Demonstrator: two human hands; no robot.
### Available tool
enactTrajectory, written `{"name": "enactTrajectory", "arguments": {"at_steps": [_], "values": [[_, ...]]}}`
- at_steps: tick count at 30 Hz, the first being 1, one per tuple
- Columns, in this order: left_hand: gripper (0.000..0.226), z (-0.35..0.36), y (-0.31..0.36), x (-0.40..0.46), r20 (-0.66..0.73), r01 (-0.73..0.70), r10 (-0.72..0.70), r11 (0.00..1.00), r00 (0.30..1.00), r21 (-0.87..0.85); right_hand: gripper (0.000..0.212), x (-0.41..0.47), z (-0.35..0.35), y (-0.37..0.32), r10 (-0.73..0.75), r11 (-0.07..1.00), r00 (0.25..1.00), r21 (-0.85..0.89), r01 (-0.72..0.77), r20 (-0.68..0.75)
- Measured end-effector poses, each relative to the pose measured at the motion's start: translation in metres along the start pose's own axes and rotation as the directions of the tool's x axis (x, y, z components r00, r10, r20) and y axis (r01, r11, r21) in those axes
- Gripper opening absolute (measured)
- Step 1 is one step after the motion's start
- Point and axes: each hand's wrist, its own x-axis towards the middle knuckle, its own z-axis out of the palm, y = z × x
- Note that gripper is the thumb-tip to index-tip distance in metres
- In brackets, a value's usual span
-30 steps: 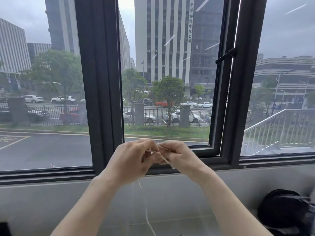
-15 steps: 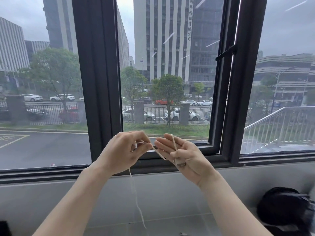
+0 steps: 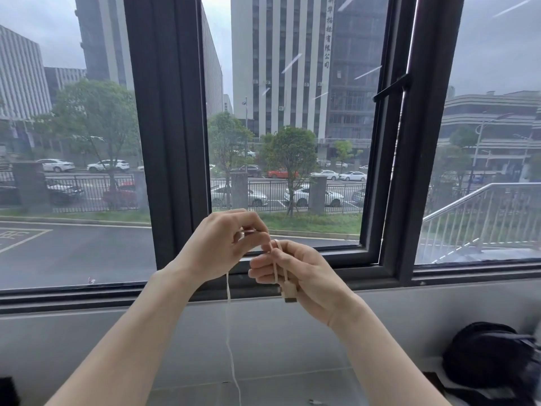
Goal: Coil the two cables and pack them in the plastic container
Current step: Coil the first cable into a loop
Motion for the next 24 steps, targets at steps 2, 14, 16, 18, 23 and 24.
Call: {"name": "enactTrajectory", "arguments": {"at_steps": [2,14,16,18,23,24], "values": [[0.005,0.003,-0.004,-0.002,-0.029,0.033,-0.034,0.999,0.999,-0.015,0.019,0.001,-0.001,0.004,-0.017,1.000,0.999,-0.022,0.016,-0.039],[0.009,0.020,-0.015,-0.002,-0.053,0.149,-0.166,0.961,0.985,-0.234,0.032,0.004,0.009,0.012,-0.060,0.995,0.998,-0.075,0.058,-0.024],[0.011,0.026,-0.018,-0.004,-0.053,0.184,-0.212,0.927,0.976,-0.326,0.029,0.005,0.010,0.014,-0.073,0.996,0.992,-0.057,0.067,-0.102],[0.015,0.033,-0.019,-0.009,-0.050,0.219,-0.266,0.874,0.963,-0.434,0.028,0.008,0.011,0.016,-0.059,0.997,0.985,-0.049,0.052,-0.159],[0.030,0.058,-0.024,-0.034,0.008,0.319,-0.417,0.683,0.909,-0.657,0.024,0.009,0.010,0.008,-0.016,0.996,0.994,0.088,0.026,-0.107],[0.028,0.065,-0.023,-0.039,0.026,0.347,-0.448,0.651,0.893,-0.675,0.023,0.010,0.009,0.004,-0.027,0.994,0.995,0.101,0.037,-0.098]]}}
